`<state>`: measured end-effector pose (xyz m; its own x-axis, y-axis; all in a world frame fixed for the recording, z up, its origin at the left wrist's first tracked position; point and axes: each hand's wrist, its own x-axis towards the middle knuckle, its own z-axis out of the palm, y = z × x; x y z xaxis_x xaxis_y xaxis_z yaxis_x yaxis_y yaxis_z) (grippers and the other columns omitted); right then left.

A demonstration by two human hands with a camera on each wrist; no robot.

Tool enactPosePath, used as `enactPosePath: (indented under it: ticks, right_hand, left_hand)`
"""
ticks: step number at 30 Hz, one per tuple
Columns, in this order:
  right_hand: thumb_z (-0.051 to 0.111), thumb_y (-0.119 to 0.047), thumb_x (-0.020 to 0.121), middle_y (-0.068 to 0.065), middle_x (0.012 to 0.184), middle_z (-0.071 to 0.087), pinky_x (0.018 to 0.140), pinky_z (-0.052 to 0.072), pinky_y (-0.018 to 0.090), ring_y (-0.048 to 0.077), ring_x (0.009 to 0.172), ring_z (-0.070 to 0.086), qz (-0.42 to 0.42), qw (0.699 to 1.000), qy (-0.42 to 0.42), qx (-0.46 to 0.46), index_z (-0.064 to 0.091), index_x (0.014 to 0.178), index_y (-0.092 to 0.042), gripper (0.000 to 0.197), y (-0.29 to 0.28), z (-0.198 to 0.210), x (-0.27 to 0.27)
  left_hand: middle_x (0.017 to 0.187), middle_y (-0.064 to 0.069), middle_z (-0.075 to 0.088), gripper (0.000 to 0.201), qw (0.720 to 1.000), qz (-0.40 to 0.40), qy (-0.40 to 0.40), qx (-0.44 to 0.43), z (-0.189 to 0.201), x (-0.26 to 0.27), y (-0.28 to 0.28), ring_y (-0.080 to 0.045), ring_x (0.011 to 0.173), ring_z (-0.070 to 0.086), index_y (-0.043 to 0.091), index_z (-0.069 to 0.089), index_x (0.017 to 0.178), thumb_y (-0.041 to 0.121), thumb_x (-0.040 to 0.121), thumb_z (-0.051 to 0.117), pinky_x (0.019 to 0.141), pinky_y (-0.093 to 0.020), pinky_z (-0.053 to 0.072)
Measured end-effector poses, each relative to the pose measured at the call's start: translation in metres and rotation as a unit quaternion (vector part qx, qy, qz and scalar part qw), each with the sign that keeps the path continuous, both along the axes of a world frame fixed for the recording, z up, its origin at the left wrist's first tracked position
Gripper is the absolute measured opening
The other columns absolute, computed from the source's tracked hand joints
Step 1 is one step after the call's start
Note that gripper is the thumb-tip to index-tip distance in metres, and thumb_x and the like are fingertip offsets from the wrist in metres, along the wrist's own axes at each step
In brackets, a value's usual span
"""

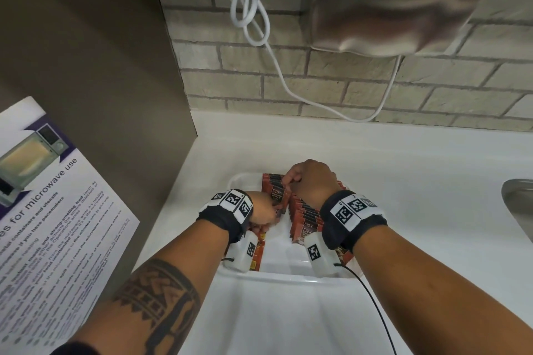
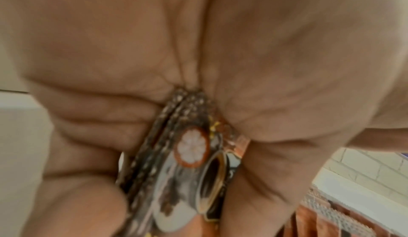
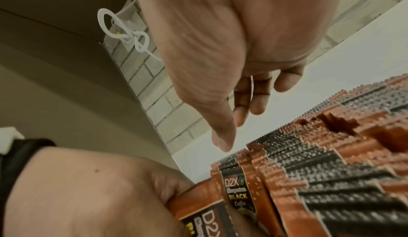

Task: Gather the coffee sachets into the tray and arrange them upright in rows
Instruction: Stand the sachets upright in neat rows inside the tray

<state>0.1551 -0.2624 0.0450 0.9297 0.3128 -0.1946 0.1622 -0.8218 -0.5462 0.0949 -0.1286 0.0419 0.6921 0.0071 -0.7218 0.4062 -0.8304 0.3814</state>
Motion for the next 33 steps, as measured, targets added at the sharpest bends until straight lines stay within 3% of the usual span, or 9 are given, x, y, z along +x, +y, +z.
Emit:
enactPosePath:
  ticks: [4,7,12,17,23,28,33]
  right_hand:
    - [0.062,-0.013,0.086,-0.021,0.078,0.063,0.093,0.035,0.035,0.013,0.097,0.059,0.021,0.999,0.001,-0.043,0.077,0.081,-0.033,0.025,0.002,0.002,-0.004]
    - [0.06,-0.011,0.085,-0.018,0.088,0.069,0.097,0.036,0.038,0.015,0.102,0.059,0.019,0.998,0.005,-0.058,0.078,0.079,-0.033,0.028,0.004,0.0,-0.005]
    - [0.061,-0.012,0.085,-0.017,0.092,0.071,0.093,0.034,0.038,0.016,0.104,0.058,0.03,0.996,-0.008,-0.086,0.076,0.076,-0.035,0.03,0.007,-0.004,-0.004]
    - [0.059,-0.012,0.087,-0.013,0.097,0.069,0.094,0.036,0.039,0.018,0.105,0.057,0.043,0.993,-0.028,-0.109,0.076,0.078,-0.034,0.029,0.012,-0.004,-0.002]
    - [0.059,-0.013,0.087,-0.01,0.104,0.066,0.097,0.037,0.04,0.019,0.106,0.057,0.051,0.993,-0.035,-0.105,0.071,0.076,-0.036,0.029,0.013,-0.002,0.0]
    - [0.057,-0.011,0.086,-0.016,0.091,0.068,0.096,0.039,0.039,0.016,0.102,0.059,0.028,0.996,-0.026,-0.074,0.074,0.075,-0.033,0.03,0.005,0.003,0.002]
    - [0.058,-0.01,0.089,-0.021,0.078,0.063,0.098,0.038,0.037,0.013,0.101,0.06,0.015,0.998,-0.007,-0.06,0.077,0.079,-0.031,0.029,-0.001,0.007,0.003]
  left_hand:
    - [0.064,-0.003,0.056,0.008,1.0,-0.013,-0.001,0.013,-0.001,0.002,0.0,-0.013,0.047,0.048,0.006,0.062,0.093,0.013,0.096,0.058,0.038,-0.015,0.037]
    - [0.063,-0.001,0.055,0.01,1.0,-0.007,-0.004,0.003,-0.003,0.004,0.002,-0.012,0.048,0.047,0.008,0.06,0.089,0.014,0.097,0.058,0.037,-0.015,0.038]
    - [0.065,-0.002,0.057,0.01,1.0,-0.016,-0.01,0.011,-0.005,0.005,0.004,-0.014,0.051,0.048,0.008,0.063,0.092,0.016,0.096,0.058,0.043,-0.019,0.039]
    - [0.068,-0.003,0.059,0.014,1.0,-0.022,-0.009,0.003,-0.01,0.008,0.004,-0.014,0.05,0.048,0.007,0.062,0.088,0.017,0.097,0.057,0.041,-0.017,0.039]
    - [0.057,0.001,0.057,0.022,1.0,-0.01,-0.014,0.002,-0.011,0.009,0.004,-0.01,0.042,0.048,0.01,0.057,0.079,0.019,0.098,0.058,0.036,-0.012,0.036]
    - [0.057,0.002,0.061,0.019,0.999,0.02,-0.001,-0.034,-0.016,0.011,0.01,-0.008,0.038,0.051,0.009,0.059,0.081,0.018,0.098,0.06,0.034,-0.014,0.037]
    - [0.07,-0.002,0.061,0.013,0.996,0.053,0.036,-0.066,-0.021,0.013,0.017,-0.006,0.035,0.052,0.009,0.058,0.087,0.014,0.099,0.059,0.036,-0.014,0.04]
